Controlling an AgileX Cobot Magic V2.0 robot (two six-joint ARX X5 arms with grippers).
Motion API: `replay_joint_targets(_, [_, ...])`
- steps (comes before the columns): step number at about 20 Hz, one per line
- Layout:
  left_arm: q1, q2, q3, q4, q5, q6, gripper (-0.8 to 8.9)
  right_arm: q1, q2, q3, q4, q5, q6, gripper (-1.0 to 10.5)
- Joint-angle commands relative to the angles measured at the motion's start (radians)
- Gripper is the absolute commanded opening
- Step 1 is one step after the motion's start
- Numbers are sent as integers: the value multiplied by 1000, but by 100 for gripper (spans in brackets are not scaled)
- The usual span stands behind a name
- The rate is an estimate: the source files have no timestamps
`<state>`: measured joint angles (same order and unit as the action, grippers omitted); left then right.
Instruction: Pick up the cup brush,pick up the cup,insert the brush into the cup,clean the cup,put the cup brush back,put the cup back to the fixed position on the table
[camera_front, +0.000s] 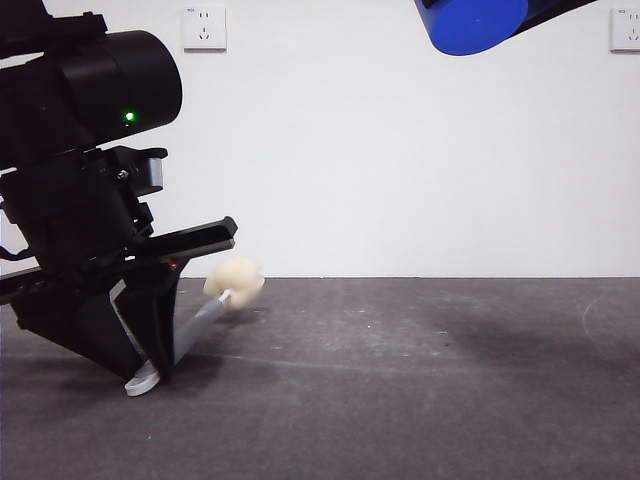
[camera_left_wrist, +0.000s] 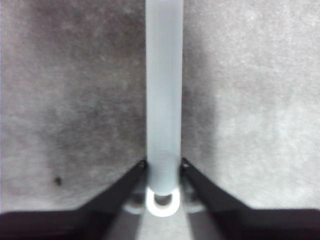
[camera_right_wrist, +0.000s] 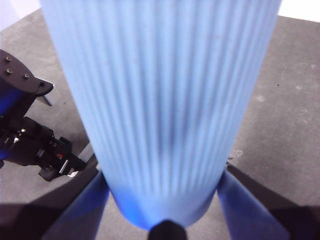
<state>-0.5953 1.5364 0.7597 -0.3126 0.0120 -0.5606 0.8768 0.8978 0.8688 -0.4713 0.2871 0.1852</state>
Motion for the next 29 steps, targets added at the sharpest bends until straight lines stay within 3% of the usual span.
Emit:
replay_joint_targets(1, [-4, 32, -24, -42, 70, 7, 444, 2, -2, 0, 12, -1, 9, -17])
replay_joint_targets(6, [-5, 13, 6, -91, 77, 39, 444, 2, -2, 0, 14, 0, 8, -17])
replay_joint_targets(10, [-5, -98, 14, -139, 39, 76, 444, -1, 28, -4, 81, 7, -49, -17])
replay_joint_targets(13, [-5, -227, 14, -169, 29, 98, 444, -13, 82, -56, 232, 6, -66, -17])
replay_joint_targets(18, [-6, -493, 14, -250, 29, 127, 444, -65, 248, -173, 502, 6, -155, -17])
replay_joint_targets(24, [-6, -765, 14, -343, 32, 128, 444, -143, 534, -232, 808, -32, -157, -17])
replay_joint_targets(29, [-6, -877, 14, -415, 29, 128, 443, -201, 726, -232, 980, -63, -148, -17])
